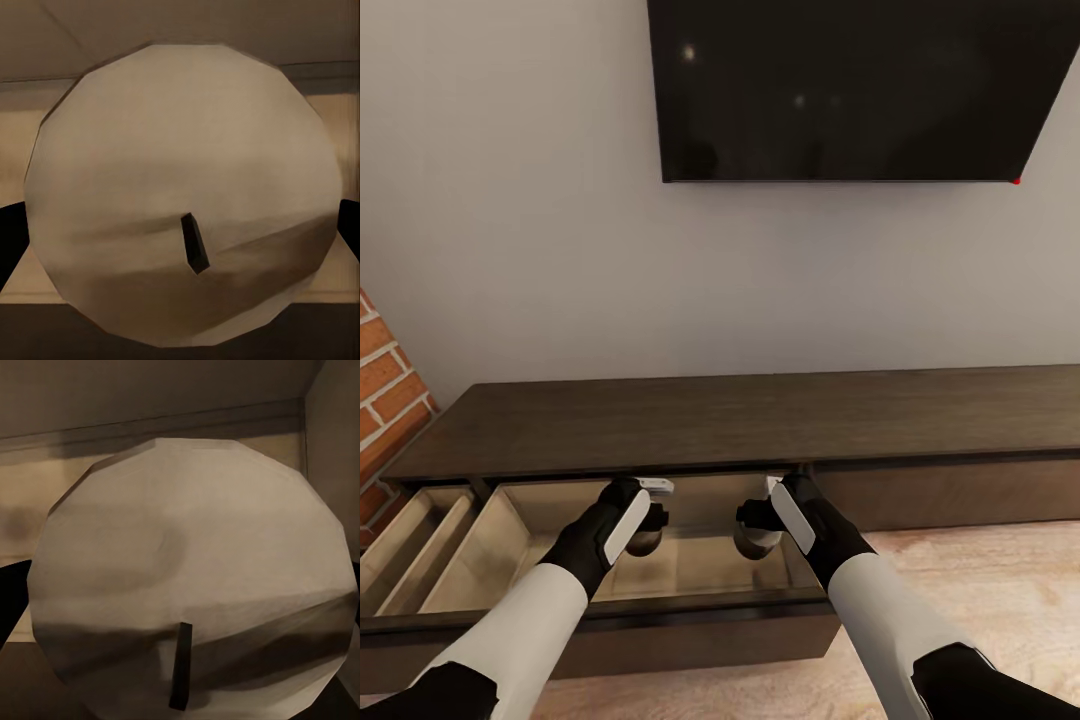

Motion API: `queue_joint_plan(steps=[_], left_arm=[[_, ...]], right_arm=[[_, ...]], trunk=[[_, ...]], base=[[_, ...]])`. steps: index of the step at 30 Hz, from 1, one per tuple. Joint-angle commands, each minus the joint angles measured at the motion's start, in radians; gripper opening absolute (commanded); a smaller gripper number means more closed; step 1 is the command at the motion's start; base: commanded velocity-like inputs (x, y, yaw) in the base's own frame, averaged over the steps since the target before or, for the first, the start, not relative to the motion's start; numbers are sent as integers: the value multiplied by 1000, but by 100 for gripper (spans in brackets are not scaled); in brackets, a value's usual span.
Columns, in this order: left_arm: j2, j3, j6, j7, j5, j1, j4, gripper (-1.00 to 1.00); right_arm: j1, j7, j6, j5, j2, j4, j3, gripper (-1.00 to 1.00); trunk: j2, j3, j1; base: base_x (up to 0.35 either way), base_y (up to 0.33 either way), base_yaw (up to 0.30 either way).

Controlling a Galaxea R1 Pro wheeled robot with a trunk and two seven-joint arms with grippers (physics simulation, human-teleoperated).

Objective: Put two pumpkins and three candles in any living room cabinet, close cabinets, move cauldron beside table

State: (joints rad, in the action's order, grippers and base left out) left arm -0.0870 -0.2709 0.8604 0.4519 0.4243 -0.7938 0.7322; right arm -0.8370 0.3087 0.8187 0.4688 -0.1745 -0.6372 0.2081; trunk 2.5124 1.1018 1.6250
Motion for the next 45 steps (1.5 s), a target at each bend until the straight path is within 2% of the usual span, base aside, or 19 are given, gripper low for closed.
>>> queue_joint_plan(steps=[1,25,45], left_arm=[[-2,-3,2,10,10,0,1,-100],[-8,-4,-2,10,9,0,1,-100],[-7,-4,0,10,9,0,7,-100]], right_arm=[[-1,9,2,10,0,-1,2,-100],[-1,-1,-8,10,0,-1,5,-100],[-1,-2,-10,10,0,-1,11,-100]], trunk=[[0,1,0],[6,94,11],[6,94,11]], base=[[0,0,0],[0,0,0],[20,20,0]])
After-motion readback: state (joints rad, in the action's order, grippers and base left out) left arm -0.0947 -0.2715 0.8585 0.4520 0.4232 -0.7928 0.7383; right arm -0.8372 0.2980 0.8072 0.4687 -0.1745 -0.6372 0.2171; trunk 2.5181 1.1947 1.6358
